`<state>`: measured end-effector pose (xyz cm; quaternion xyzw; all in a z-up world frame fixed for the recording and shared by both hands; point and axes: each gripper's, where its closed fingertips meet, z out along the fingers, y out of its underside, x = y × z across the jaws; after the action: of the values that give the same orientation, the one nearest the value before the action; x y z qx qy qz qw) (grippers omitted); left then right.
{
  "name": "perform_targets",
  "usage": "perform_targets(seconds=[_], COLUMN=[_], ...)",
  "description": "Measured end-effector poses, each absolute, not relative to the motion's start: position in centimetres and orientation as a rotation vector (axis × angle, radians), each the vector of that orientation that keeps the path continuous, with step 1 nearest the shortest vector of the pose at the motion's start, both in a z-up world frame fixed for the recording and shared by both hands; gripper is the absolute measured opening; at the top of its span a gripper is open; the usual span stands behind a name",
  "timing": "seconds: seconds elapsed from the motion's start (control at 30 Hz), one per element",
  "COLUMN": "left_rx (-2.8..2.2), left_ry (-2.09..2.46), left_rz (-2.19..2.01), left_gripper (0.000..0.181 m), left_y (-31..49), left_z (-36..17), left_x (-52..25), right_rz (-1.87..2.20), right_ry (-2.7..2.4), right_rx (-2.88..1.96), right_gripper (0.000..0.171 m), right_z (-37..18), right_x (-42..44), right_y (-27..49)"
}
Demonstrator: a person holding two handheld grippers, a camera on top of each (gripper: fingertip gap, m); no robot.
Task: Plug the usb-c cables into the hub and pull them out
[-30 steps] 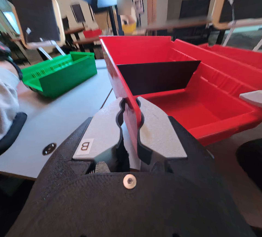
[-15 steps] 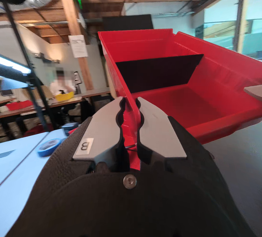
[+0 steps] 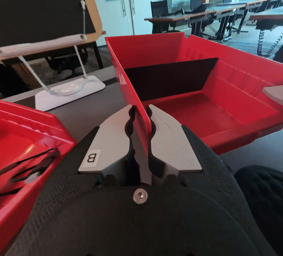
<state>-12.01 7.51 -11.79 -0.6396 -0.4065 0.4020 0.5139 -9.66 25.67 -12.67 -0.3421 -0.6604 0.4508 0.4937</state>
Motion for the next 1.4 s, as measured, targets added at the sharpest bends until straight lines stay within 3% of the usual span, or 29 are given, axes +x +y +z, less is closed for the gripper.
perform_targets(seconds=[0.2, 0.37, 0.6, 0.7, 1.07, 1.17, 1.27, 1.4], left_rx=[-1.647, -1.747, -1.679, -1.737, -2.23, -2.344, -2.447, -2.468], left_ry=[-0.995, -0.945, -0.891, -0.98, -1.083, -1.095, -1.07, -1.107], left_rz=[0.835, 0.726, 0.891, 0.962, 1.195, 1.235, 1.306, 1.244], left_gripper=[0.023, 0.043, 0.056, 0.059, 0.05, 0.043, 0.033, 0.033], left_y=[10.1, 11.1, 4.9, -0.3, -8.1, -9.4, -10.7, -12.1], left_z=[-15.1, -16.2, -11.6, -12.0, -18.5, -19.8, -20.1, -20.1], left_x=[-12.5, -11.7, -7.5, -6.0, -8.4, -9.4, -9.4, -8.0], right_rz=[1.093, 1.128, 1.256, 1.262, 0.722, 0.559, 0.427, 0.431], right_ry=[-1.646, -1.692, -1.624, -1.776, -2.272, -2.248, -2.223, -2.212], right_rx=[-0.915, -0.952, -0.805, -0.645, -0.224, -0.163, -0.129, -0.174], right_gripper=[0.01, 0.013, 0.054, 0.061, 0.056, 0.052, 0.036, 0.037], right_z=[-15.1, -15.8, -11.7, -11.1, -18.8, -19.8, -20.6, -20.6], right_x=[-10.2, -10.4, -8.7, -7.0, -5.8, -7.0, -7.9, -8.1], right_y=[28.0, 28.3, 29.0, 26.0, 15.5, 15.7, 16.8, 18.0])
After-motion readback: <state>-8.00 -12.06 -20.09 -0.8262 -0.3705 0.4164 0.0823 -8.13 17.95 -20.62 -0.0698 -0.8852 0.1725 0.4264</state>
